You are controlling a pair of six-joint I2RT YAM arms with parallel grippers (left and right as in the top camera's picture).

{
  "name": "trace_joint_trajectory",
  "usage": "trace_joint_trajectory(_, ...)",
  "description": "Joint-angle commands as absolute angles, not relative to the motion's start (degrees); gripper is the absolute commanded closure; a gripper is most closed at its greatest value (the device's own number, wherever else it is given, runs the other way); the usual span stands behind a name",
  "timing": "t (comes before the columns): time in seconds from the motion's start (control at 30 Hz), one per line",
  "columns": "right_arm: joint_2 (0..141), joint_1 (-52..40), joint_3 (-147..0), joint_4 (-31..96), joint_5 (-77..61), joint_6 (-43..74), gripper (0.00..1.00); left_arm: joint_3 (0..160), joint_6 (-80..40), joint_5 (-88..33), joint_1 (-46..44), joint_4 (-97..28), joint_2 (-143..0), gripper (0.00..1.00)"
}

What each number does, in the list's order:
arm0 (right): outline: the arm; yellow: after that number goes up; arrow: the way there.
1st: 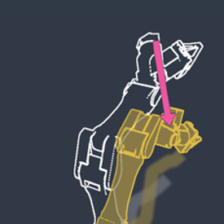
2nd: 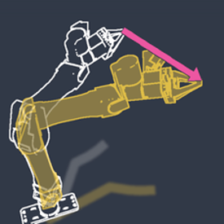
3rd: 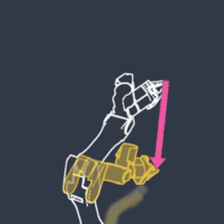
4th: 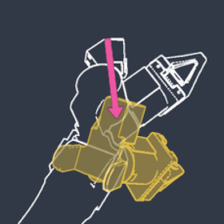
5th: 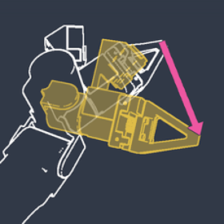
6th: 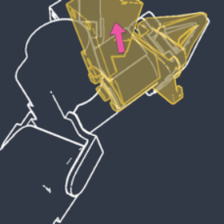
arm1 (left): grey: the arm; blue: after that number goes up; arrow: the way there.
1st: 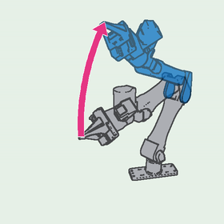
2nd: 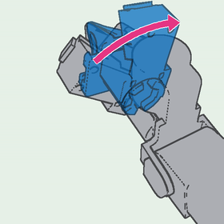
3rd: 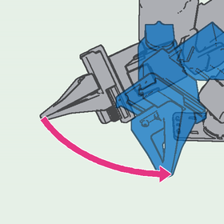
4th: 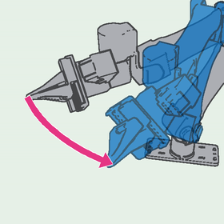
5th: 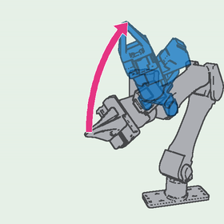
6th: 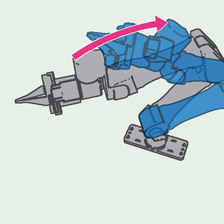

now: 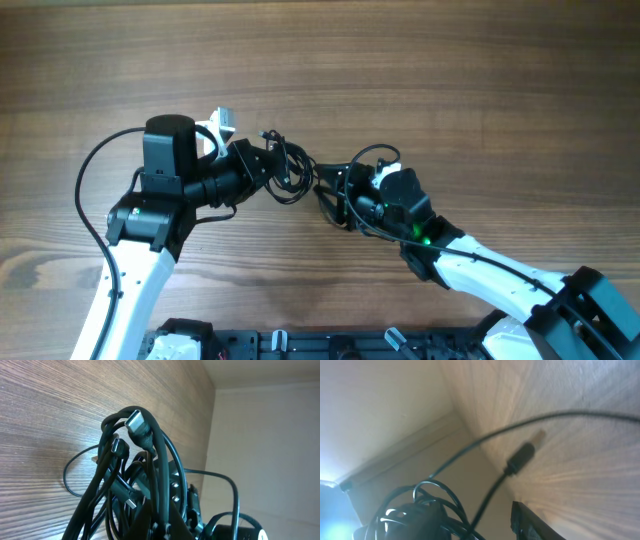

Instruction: Untangle cables

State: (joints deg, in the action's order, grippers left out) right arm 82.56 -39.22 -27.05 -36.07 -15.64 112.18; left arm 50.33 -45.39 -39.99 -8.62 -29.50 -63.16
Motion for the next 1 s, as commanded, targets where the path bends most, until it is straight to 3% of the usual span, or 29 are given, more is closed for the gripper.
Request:
trace_joint_trajectory(0.0,83.05,-40.29,-27.27,-36.62,-16.27,118.69,0.59,51.40,-46.98,-40.86,-8.91,-28.91,-62.59,0.96)
trace_joint_trajectory(0.13,83.05,-40.29,-27.27,-36.29,-15.66,118.67,0.78,51.40,-46.98,-40.88,-8.91,-28.95,-62.59,0.96)
trace_joint_trajectory(0.2,83.05,-40.29,-27.27,-35.94,-14.44,118.50,0.95,51.40,-46.98,-40.91,-8.91,-28.97,-62.59,0.96)
trace_joint_trajectory(0.43,83.05,-40.27,-27.27,-34.24,-8.01,113.93,0.96,51.40,-46.96,-40.91,-8.91,-31.14,-62.59,0.96)
trace_joint_trajectory(0.63,82.48,-37.26,-27.27,-38.98,-3.46,87.20,0.96,51.40,-40.95,-40.88,-8.91,-32.29,-62.59,0.96)
trace_joint_trajectory(0.8,81.08,-35.18,-27.29,-50.26,-13.96,68.97,0.95,51.40,-35.99,-40.58,-8.91,-33.21,-62.65,0.96)
trace_joint_trajectory(0.97,81.12,-36.42,-27.31,-52.71,-18.68,64.86,0.95,51.40,-36.95,-39.13,-8.91,-32.99,-63.33,0.96)
